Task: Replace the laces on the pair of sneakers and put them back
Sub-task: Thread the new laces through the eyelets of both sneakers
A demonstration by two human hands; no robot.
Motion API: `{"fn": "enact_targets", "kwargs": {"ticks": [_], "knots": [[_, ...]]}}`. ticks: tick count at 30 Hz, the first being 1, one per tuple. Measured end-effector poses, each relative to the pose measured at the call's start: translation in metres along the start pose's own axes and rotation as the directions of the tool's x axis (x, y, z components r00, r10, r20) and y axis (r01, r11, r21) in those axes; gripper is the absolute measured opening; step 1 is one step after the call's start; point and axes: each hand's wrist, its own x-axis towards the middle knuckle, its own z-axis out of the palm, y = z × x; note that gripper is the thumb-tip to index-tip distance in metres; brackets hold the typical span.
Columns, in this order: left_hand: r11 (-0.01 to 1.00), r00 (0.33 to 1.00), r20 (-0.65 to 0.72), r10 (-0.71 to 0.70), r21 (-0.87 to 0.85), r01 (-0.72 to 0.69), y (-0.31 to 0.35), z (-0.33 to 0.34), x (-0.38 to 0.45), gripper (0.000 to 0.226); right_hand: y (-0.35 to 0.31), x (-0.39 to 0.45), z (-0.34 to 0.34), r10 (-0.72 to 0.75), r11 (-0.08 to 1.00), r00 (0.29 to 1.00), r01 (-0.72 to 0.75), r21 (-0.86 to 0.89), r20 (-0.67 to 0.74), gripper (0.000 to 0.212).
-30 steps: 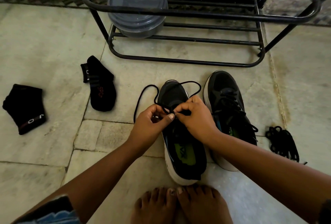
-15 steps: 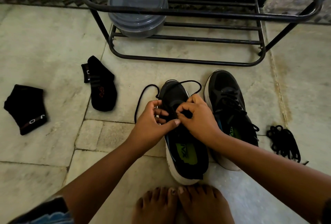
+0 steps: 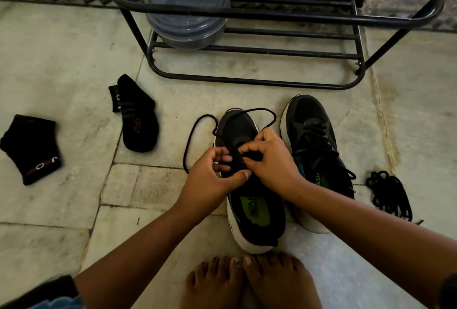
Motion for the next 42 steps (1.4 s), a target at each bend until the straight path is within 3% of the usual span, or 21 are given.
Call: {"fn": "enact_targets", "kwargs": {"ticks": [4,13,19,23,28,31,32,33,34,35,36,37,38,40,42], "knots": [[1.000,1.000,-0.004,0.012,0.016,-0.012,-0.001,0.000,0.000,0.048,0.000,0.001,0.002,0.038,0.998,0.999,-0.037,0.060,-0.013,0.007],[0.999,0.999,0.022,0.023,-0.032,-0.022,-0.010,0.001,0.000,0.053,-0.002,-0.001,-0.001,0.023,0.990,1.000,-0.023,0.138,0.008,0.028],[0.992,0.999,0.014,0.041,-0.118,-0.039,-0.018,0.005,-0.002,0.057,-0.005,-0.003,-0.008,0.006,0.966,1.000,-0.013,0.257,0.026,0.006],[0.990,0.999,0.003,0.048,-0.134,-0.047,-0.022,0.007,-0.002,0.058,-0.014,-0.003,-0.021,0.000,0.910,1.000,0.007,0.414,-0.017,0.011],[0.991,0.998,0.006,0.065,-0.116,-0.064,-0.026,0.006,-0.003,0.052,-0.039,0.003,-0.051,0.059,0.671,0.998,-0.025,0.741,-0.020,0.022],[0.992,0.997,0.005,0.079,-0.099,-0.079,-0.026,0.007,-0.003,0.051,-0.057,0.006,-0.077,0.095,0.290,0.995,-0.048,0.956,0.021,0.023],[0.993,0.997,0.002,0.081,-0.092,-0.080,-0.027,0.007,-0.003,0.052,-0.063,0.005,-0.085,0.096,0.197,0.995,-0.033,0.980,0.014,0.023],[0.993,0.997,0.001,0.082,-0.082,-0.082,-0.027,0.007,-0.003,0.052,-0.068,0.005,-0.092,0.100,0.185,0.995,-0.016,0.983,-0.002,0.022],[0.994,0.997,-0.003,0.082,-0.072,-0.082,-0.028,0.007,-0.003,0.052,-0.069,0.005,-0.097,0.114,0.259,0.993,-0.009,0.966,-0.021,0.021],[0.994,0.997,-0.006,0.081,-0.067,-0.081,-0.028,0.008,-0.003,0.050,-0.068,0.005,-0.102,0.118,0.423,0.993,-0.027,0.906,-0.026,0.021],[0.994,0.997,-0.011,0.078,-0.070,-0.078,-0.029,0.008,-0.004,0.048,-0.066,0.005,-0.103,0.114,0.659,0.993,-0.061,0.750,-0.020,0.022],[0.994,0.997,-0.020,0.078,-0.076,-0.079,-0.029,0.009,-0.004,0.046,-0.062,0.005,-0.102,0.101,0.876,0.995,-0.089,0.475,0.001,0.023],[0.993,0.996,-0.030,0.081,-0.080,-0.083,-0.029,0.010,-0.004,0.045,-0.055,0.006,-0.097,0.078,0.984,0.995,-0.087,0.156,0.060,0.023],[0.993,0.995,-0.050,0.087,-0.077,-0.091,-0.029,0.013,-0.003,0.045,-0.047,0.002,-0.087,0.135,0.949,0.940,-0.032,-0.315,0.313,0.021],[0.993,0.994,-0.063,0.092,-0.071,-0.096,-0.029,0.015,-0.003,0.045,-0.048,-0.005,-0.082,0.184,0.906,0.850,0.047,-0.420,0.493,0.024]]}}
